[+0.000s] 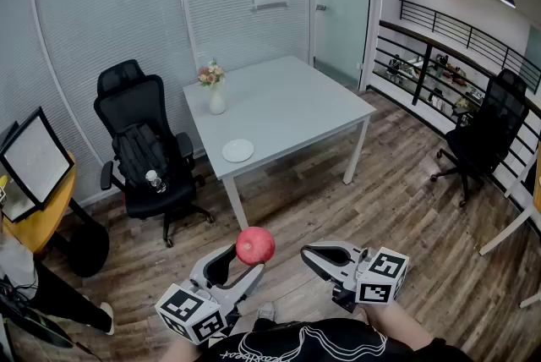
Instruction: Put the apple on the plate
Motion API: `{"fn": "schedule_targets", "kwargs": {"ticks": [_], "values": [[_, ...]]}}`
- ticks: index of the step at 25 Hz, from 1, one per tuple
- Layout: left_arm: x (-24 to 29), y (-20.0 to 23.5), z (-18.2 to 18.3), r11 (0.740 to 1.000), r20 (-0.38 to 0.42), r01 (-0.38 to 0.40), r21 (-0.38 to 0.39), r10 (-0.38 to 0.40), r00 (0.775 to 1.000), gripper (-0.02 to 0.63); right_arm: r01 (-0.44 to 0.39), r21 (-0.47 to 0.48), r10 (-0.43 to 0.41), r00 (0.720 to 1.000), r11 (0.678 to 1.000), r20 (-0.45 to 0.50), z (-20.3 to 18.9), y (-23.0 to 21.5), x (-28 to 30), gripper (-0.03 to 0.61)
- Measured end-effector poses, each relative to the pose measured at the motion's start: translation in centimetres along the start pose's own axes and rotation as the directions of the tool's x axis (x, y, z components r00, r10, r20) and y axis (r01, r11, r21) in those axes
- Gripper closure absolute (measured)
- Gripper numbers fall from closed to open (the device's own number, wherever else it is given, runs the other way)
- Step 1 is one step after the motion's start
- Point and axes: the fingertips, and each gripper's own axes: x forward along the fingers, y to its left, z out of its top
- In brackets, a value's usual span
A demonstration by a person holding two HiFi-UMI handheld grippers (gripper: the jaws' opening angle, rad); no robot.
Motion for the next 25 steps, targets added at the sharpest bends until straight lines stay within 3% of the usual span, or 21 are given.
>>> {"fn": "schedule_targets", "kwargs": {"ticks": [10,25], "values": [[1.0,0.7,-0.2,1.0,-0.009,0.019,-0.007,-0.019,1.0,0.345,0.023,0.016,-0.023,1.0,1.0,0.0,-0.4,-1.2,0.3,0.569],[2.9,7.5,0.9,0.999,-0.017,0.036,-0.015,-0.036,0.999,0.345,0.039,0.105,-0.042,0.999,0.994,0.03,0.5,-5.2,5.7,0.569]]}}
